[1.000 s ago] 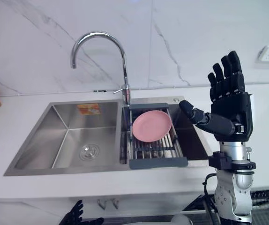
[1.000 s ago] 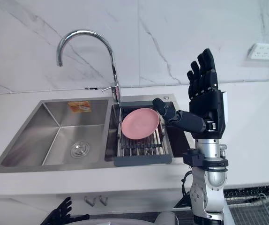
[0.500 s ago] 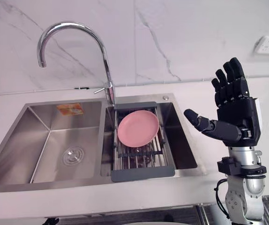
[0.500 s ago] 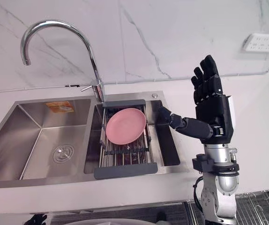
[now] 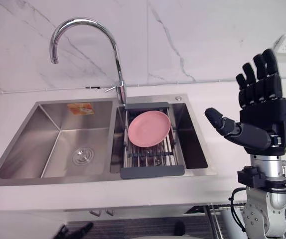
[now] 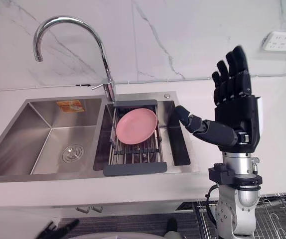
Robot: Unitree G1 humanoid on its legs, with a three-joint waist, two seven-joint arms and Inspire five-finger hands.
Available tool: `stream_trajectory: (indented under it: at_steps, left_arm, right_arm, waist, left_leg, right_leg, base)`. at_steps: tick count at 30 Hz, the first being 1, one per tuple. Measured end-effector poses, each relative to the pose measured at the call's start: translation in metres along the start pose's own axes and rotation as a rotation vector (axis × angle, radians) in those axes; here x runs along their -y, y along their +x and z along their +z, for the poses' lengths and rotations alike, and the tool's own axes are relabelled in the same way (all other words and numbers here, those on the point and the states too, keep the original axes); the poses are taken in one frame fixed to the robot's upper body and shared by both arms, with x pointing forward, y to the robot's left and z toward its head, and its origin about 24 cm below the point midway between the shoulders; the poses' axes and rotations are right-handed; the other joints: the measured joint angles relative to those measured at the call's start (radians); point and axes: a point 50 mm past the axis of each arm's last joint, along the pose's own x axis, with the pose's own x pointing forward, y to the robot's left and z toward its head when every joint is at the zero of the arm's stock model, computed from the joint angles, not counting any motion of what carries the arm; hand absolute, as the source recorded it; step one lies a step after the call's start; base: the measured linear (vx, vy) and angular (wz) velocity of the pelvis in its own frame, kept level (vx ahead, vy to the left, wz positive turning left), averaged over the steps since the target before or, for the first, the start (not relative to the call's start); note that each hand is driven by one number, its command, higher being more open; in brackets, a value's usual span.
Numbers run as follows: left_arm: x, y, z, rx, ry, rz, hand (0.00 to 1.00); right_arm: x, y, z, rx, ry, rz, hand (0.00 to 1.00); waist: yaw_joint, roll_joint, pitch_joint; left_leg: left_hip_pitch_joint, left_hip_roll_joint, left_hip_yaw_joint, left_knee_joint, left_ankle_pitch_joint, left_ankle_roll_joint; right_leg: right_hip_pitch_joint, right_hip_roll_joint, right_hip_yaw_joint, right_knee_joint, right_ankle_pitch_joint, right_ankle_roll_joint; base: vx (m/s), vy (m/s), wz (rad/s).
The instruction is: Walk over to the sink, pick up the cup, carry it to the dishwasher, place the cup inside the dishwasher, then close the dishwasher door
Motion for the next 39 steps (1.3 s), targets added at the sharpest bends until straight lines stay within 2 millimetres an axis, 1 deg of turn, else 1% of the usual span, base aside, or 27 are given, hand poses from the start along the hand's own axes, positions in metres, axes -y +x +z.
stream_trajectory:
  at_steps: [1, 2, 3, 4, 6, 8, 9, 15, 16, 19, 21, 23, 24, 25, 26, 27, 28, 29, 33, 35, 36, 37, 38, 39]
  left_arm:
    - [0.006, 0.001, -0.009, -0.038, -0.025, -0.003, 1.0]
    - [0.011, 0.002, -0.014, -0.048, -0.101, 0.014, 1.0]
    - [0.015, 0.004, -0.009, -0.037, -0.087, 0.02, 1.0]
    - [0.018, 0.005, -0.004, -0.031, -0.066, 0.028, 1.0]
    - [0.023, 0.007, -0.005, -0.038, -0.055, 0.034, 1.0]
    - [0.028, 0.008, -0.005, -0.042, -0.061, 0.036, 1.0]
    - [0.044, 0.011, 0.008, -0.006, 0.001, -0.007, 1.0]
    - [0.042, 0.012, 0.011, -0.003, 0.016, -0.003, 1.0]
    - [0.043, 0.012, 0.014, -0.002, 0.039, -0.008, 1.0]
    - [0.044, 0.013, 0.019, -0.008, 0.075, -0.014, 1.0]
    - [0.043, 0.013, 0.024, -0.004, 0.116, -0.017, 1.0]
    - [0.042, 0.013, 0.031, -0.004, 0.164, -0.016, 1.0]
    - [0.041, 0.013, 0.032, -0.005, 0.178, -0.012, 1.0]
    - [0.04, 0.013, 0.033, -0.005, 0.19, -0.008, 1.0]
    - [0.04, 0.012, 0.035, 0.0, 0.21, -0.009, 1.0]
    - [0.039, 0.012, 0.035, 0.004, 0.213, -0.009, 1.0]
    - [0.039, 0.011, 0.034, 0.003, 0.212, -0.008, 1.0]
    - [0.039, 0.011, 0.034, 0.003, 0.212, -0.008, 1.0]
    - [0.04, 0.011, 0.035, 0.009, 0.223, -0.012, 1.0]
    - [0.04, 0.011, 0.036, 0.01, 0.234, -0.014, 1.0]
    - [0.04, 0.011, 0.036, 0.01, 0.25, -0.015, 1.0]
    - [0.04, 0.011, 0.036, 0.01, 0.251, -0.015, 1.0]
    - [0.04, 0.011, 0.037, 0.009, 0.253, -0.015, 1.0]
    - [0.04, 0.011, 0.037, 0.008, 0.254, -0.015, 1.0]
  right_arm:
    - [-0.001, 0.0, 0.0, 0.002, 0.002, 0.003, 1.0]
    - [-0.003, 0.0, 0.0, -0.001, 0.008, 0.002, 1.0]
    - [-0.005, 0.001, -0.002, -0.008, 0.011, 0.002, 1.0]
    - [-0.007, 0.001, -0.005, -0.023, 0.01, 0.001, 1.0]
    - [-0.009, -0.001, -0.01, -0.053, 0.015, 0.003, 1.0]
    - [-0.008, -0.004, -0.015, -0.088, 0.009, -0.006, 1.0]
    - [-0.009, -0.01, -0.021, -0.114, 0.01, -0.038, 1.0]
    - [-0.008, -0.009, -0.02, -0.115, 0.0, -0.024, 1.0]
    - [-0.009, -0.006, -0.02, -0.123, -0.066, 0.011, 1.0]
    - [-0.012, 0.004, -0.023, -0.184, -0.183, 0.123, 1.0]
    - [-0.013, 0.008, -0.027, -0.231, -0.186, 0.164, 1.0]
    - [-0.01, 0.011, -0.034, -0.295, -0.089, 0.149, 1.0]
    - [-0.009, 0.011, -0.036, -0.307, -0.048, 0.139, 1.0]
    - [-0.008, 0.011, -0.04, -0.322, 0.032, 0.119, 1.0]
    - [-0.007, 0.009, -0.046, -0.334, 0.153, 0.085, 1.0]
    - [-0.007, 0.006, -0.051, -0.333, 0.248, 0.052, 1.0]
    - [-0.008, 0.005, -0.054, -0.332, 0.293, 0.031, 1.0]
    - [-0.007, 0.002, -0.058, -0.336, 0.336, 0.007, 1.0]
    - [-0.003, -0.003, -0.061, -0.342, 0.335, -0.037, 1.0]
    - [-0.002, -0.004, -0.06, -0.336, 0.241, -0.031, 1.0]
    - [-0.001, -0.003, -0.059, -0.344, 0.116, -0.014, 1.0]
    - [-0.001, -0.003, -0.058, -0.351, 0.069, -0.005, 1.0]
    - [0.0, -0.002, -0.057, -0.371, -0.059, 0.026, 1.0]
    - [0.001, -0.001, -0.056, -0.383, -0.131, 0.048, 1.0]
  waist:
    - [0.0, -0.003, -0.003]
    - [0.006, 0.0, -0.006]
    - [0.016, -0.002, -0.01]
    - [0.021, 0.007, -0.008]
    - [0.02, 0.014, -0.009]
    - [0.021, 0.015, -0.01]
    - [0.012, -0.014, 0.021]
    - [0.013, -0.015, 0.021]
    - [0.012, -0.016, 0.021]
    - [0.012, -0.024, 0.021]
    - [0.013, -0.034, 0.015]
    - [0.011, -0.057, 0.003]
    - [0.01, -0.061, -0.001]
    - [0.005, -0.068, -0.005]
    - [0.002, -0.073, -0.009]
    - [0.002, -0.074, -0.01]
    - [0.001, -0.074, -0.01]
    - [-0.003, -0.073, -0.01]
    - [-0.01, -0.072, -0.01]
    - [-0.013, -0.073, -0.01]
    - [-0.017, -0.073, -0.01]
    - [-0.018, -0.073, -0.01]
    - [-0.022, -0.073, -0.01]
    - [-0.023, -0.073, -0.009]
  left_leg:
    - [0.0, 0.0, -0.001, 0.0, 0.0, -0.001]
    - [-0.001, 0.004, -0.005, 0.0, 0.006, -0.01]
    - [-0.005, 0.009, -0.009, 0.002, 0.009, -0.015]
    - [-0.011, 0.01, -0.012, 0.003, 0.012, -0.018]
    - [-0.018, 0.01, -0.016, 0.004, 0.016, -0.022]
    - [-0.023, 0.01, -0.02, 0.006, 0.021, -0.023]
    - [-0.03, -0.012, -0.029, 0.009, 0.022, -0.018]
    - [-0.036, -0.012, -0.034, 0.008, 0.022, -0.018]
    - [-0.04, -0.012, -0.034, 0.008, 0.022, -0.018]
    - [-0.04, -0.01, -0.033, 0.01, 0.022, -0.019]
    - [-0.043, -0.011, -0.033, 0.013, 0.022, -0.02]
    - [-0.057, -0.01, -0.029, 0.024, 0.024, -0.022]
    - [-0.058, -0.011, -0.027, 0.025, 0.026, -0.025]
    - [-0.057, -0.011, -0.024, 0.026, 0.028, -0.028]
    - [-0.059, -0.01, -0.012, 0.03, 0.031, -0.033]
    - [-0.058, -0.008, 0.003, 0.033, 0.031, -0.034]
    - [-0.056, -0.008, 0.011, 0.034, 0.032, -0.034]
    - [-0.053, -0.008, 0.026, 0.037, 0.033, -0.037]
    - [-0.045, -0.007, 0.043, 0.034, 0.033, -0.037]
    - [-0.041, -0.007, 0.05, 0.033, 0.033, -0.037]
    - [-0.04, -0.007, 0.052, 0.033, 0.033, -0.037]
    - [-0.039, -0.007, 0.052, 0.033, 0.033, -0.037]
    - [-0.039, -0.007, 0.054, 0.033, 0.033, -0.037]
    - [-0.04, -0.007, 0.055, 0.033, 0.033, -0.037]
  right_leg:
    - [0.0, 0.0, -0.002, 0.0, 0.005, -0.001]
    - [0.0, 0.003, -0.006, 0.0, 0.006, -0.001]
    - [0.0, 0.006, -0.013, 0.0, 0.015, -0.007]
    - [-0.002, 0.006, -0.019, 0.0, 0.017, -0.005]
    - [-0.008, 0.005, -0.023, 0.0, 0.017, -0.004]
    - [-0.009, 0.005, -0.026, 0.0, 0.019, -0.004]
    - [-0.012, -0.016, -0.021, 0.0, 0.028, 0.008]
    - [-0.012, -0.02, -0.035, 0.001, 0.028, 0.008]
    - [-0.012, -0.023, -0.043, 0.001, 0.029, 0.009]
    - [-0.006, -0.033, -0.052, 0.001, 0.03, 0.011]
    - [-0.004, -0.038, -0.059, 0.001, 0.03, 0.012]
    - [-0.004, -0.045, -0.074, 0.001, 0.029, 0.014]
    - [-0.004, -0.046, -0.077, 0.001, 0.028, 0.014]
    - [-0.004, -0.048, -0.08, 0.001, 0.027, 0.015]
    - [-0.005, -0.049, -0.081, 0.001, 0.027, 0.015]
    - [-0.006, -0.049, -0.075, 0.001, 0.028, 0.016]
    - [-0.006, -0.049, -0.07, 0.001, 0.029, 0.017]
    - [-0.007, -0.049, -0.061, 0.001, 0.03, 0.018]
    - [-0.006, -0.048, -0.046, 0.001, 0.03, 0.018]
    - [-0.005, -0.047, -0.042, 0.001, 0.03, 0.018]
    - [-0.004, -0.048, -0.042, 0.001, 0.031, 0.019]
    - [-0.003, -0.048, -0.042, 0.001, 0.031, 0.019]
    - [-0.003, -0.048, -0.042, 0.001, 0.031, 0.019]
    - [-0.003, -0.049, -0.042, 0.001, 0.031, 0.02]
  base:
    - [0.0, -0.007, 0.05]
    - [0.02, -0.02, 0.09]
    - [0.02, -0.028, 0.15]
    - [0.01, -0.02, 0.15]
    - [0.01, -0.007, 0.09]
    - [0.02, 0.0, 0.04]
    - [0.0, 0.0, 0.0]
    - [0.0, 0.0, 0.04]
    - [0.0, 0.0, 0.17]
    - [-0.02, 0.003, 0.1]
    - [-0.03, 0.012, 0.13]
    - [-0.02, 0.002, 0.17]
    - [0.0, 0.005, 0.13]
    - [0.01, 0.008, 0.08]
    - [0.0, 0.0, 0.0]
    - [0.01, 0.008, -0.07]
    - [-0.01, 0.008, -0.18]
    - [-0.01, 0.008, -0.19]
    - [-0.02, 0.004, -0.12]
    - [-0.02, -0.003, -0.06]
    - [0.0, 0.0, 0.0]
    - [-0.03, -0.005, 0.01]
    - [0.0, 0.0, 0.0]
    - [0.0, 0.0, 0.0]
